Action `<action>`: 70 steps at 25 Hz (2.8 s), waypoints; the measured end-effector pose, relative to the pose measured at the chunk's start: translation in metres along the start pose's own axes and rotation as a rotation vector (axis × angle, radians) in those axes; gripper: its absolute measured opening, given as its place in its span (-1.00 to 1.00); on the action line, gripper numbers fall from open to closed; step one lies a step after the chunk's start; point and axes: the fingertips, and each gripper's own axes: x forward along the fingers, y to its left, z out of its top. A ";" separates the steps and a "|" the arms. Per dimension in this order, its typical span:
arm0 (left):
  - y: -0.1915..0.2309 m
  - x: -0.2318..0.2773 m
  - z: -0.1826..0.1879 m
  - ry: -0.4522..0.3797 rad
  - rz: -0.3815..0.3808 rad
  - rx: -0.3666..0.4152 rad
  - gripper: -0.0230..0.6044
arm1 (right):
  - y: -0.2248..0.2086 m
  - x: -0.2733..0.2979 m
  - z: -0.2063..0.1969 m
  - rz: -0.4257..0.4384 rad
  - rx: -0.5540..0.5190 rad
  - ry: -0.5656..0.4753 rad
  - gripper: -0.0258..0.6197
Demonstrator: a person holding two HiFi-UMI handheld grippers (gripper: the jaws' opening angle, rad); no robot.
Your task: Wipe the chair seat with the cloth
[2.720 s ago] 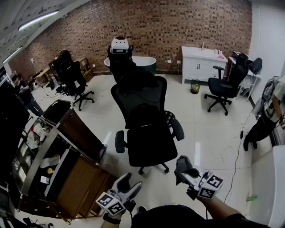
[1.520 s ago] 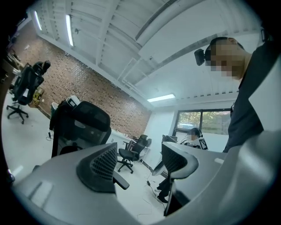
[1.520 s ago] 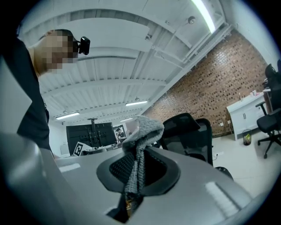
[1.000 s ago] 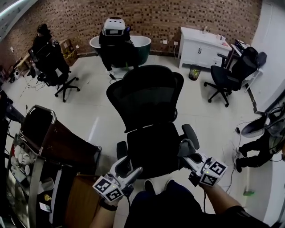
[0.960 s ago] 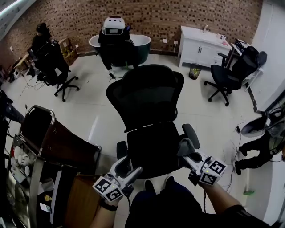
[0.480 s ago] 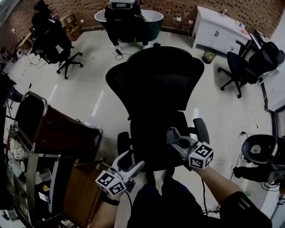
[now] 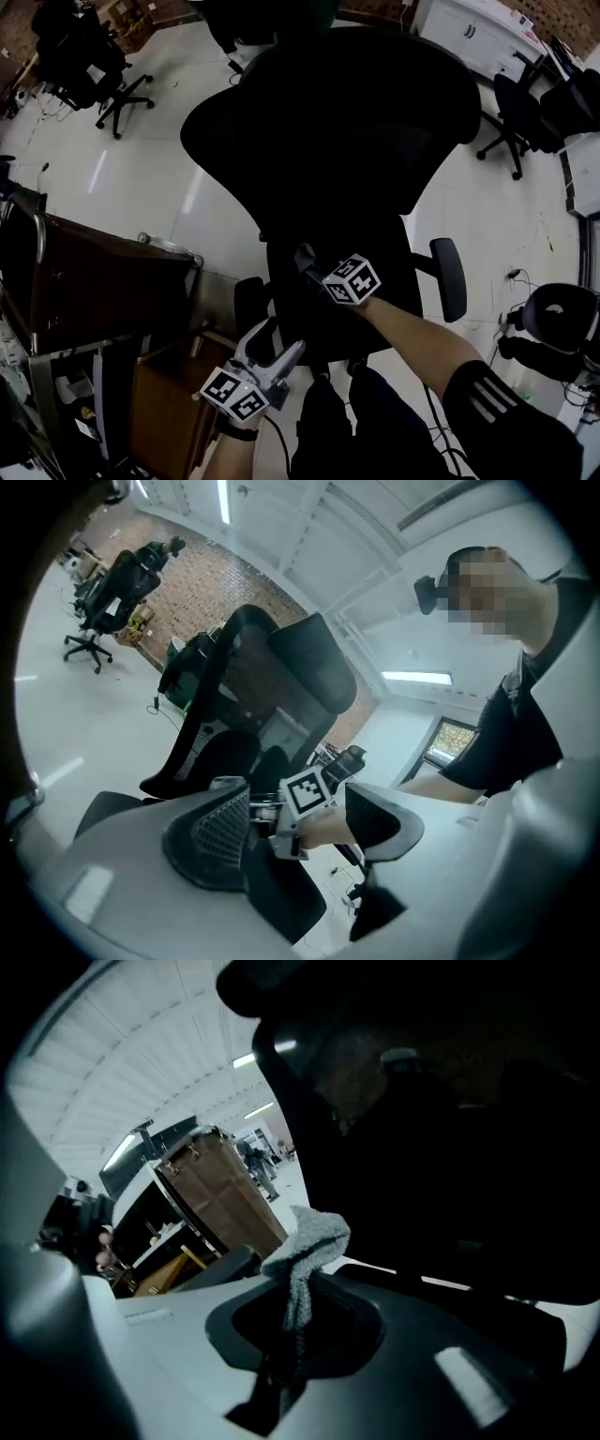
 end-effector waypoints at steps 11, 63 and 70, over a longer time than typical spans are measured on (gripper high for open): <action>0.041 0.022 -0.018 -0.052 -0.032 -0.048 0.15 | -0.051 0.171 -0.054 -0.053 -0.314 0.257 -0.83; 0.026 0.013 -0.079 0.046 0.000 -0.091 0.15 | -0.085 0.103 -0.157 -0.115 -0.236 0.352 -0.83; 0.004 0.036 -0.078 0.053 -0.050 -0.077 0.15 | -0.195 -0.023 -0.207 -0.321 -0.258 0.488 -0.83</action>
